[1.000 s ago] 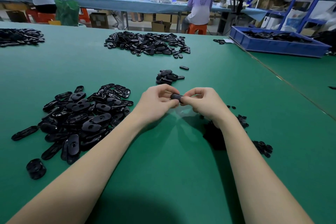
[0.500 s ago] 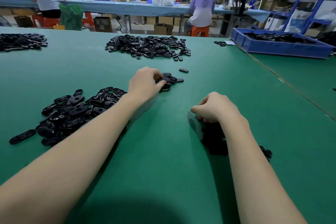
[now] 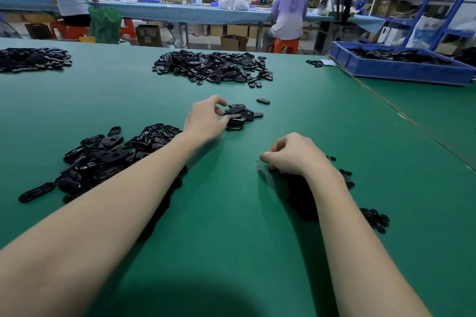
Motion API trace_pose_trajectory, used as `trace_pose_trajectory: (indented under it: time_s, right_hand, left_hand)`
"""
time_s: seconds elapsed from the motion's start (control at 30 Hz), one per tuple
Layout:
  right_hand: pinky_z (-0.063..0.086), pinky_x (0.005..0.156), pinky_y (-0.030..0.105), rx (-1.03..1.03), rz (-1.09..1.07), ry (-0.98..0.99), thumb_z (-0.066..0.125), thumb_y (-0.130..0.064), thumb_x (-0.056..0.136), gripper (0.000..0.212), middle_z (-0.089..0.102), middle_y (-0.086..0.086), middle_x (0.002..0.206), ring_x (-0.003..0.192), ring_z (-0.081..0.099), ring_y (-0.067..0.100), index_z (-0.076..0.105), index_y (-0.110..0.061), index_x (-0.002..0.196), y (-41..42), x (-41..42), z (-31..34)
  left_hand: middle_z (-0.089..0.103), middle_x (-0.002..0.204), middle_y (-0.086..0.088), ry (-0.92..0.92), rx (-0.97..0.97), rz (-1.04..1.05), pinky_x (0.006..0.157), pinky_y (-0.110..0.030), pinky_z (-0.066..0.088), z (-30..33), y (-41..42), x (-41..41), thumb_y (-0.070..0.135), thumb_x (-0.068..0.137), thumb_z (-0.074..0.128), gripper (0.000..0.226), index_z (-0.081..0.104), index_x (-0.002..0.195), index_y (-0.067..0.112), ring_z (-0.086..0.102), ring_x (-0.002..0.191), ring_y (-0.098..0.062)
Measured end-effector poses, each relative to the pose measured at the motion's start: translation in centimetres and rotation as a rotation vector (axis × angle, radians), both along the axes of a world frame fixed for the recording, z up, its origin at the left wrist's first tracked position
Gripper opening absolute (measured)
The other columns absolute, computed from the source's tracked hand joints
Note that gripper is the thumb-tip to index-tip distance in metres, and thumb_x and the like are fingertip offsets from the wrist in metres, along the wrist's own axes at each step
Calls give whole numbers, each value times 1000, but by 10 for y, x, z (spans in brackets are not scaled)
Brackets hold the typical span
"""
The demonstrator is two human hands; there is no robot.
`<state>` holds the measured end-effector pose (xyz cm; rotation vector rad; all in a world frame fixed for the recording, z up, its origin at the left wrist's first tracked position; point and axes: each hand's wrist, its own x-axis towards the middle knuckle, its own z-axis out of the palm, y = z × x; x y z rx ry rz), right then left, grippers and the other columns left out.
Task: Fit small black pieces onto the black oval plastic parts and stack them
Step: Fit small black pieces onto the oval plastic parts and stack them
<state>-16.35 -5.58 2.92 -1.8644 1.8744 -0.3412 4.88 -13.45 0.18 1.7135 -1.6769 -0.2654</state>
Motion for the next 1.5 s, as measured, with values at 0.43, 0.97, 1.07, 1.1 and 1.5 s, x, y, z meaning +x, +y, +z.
trace_pose_trajectory:
  time_s: [0.43,0.97,1.07,1.1,1.5]
  right_hand:
    - [47,75,29,-346,47,-10,64,-44,87,12,73,-11,93,95,67,21,68,-32,87,8,45,-25]
    - [31,60,29,-551,-22,25,62,-40,89,9,67,-14,79,75,56,20,62,-31,90,13,58,-52]
    - [28,56,28,-554,-28,26,62,-38,88,9,65,-14,78,73,52,18,63,-29,88,13,57,-53]
    - [27,56,27,-553,-29,29,62,-38,88,9,65,-14,79,73,52,18,64,-29,87,13,57,-53]
    - [27,55,21,-502,-62,-35,64,-39,86,7,60,-22,71,74,57,16,64,-32,85,13,56,-51]
  left_hand:
    - [71,90,15,-5,16,-148,86,-33,55,-11,71,3,28,87,68,6,66,93,30,60,68,-2]
    - [66,121,-10,-296,201,105,94,-40,51,10,86,59,24,97,54,29,66,123,18,59,114,-28]
    - [68,113,-5,-304,190,113,93,-37,49,10,89,57,24,95,59,22,67,115,19,57,113,-26]
    - [69,111,-3,-301,175,116,93,-37,49,10,90,56,23,94,60,20,67,112,20,58,111,-25]
    - [73,90,3,-100,29,123,74,-30,49,13,90,43,11,91,53,24,71,103,23,65,88,-21]
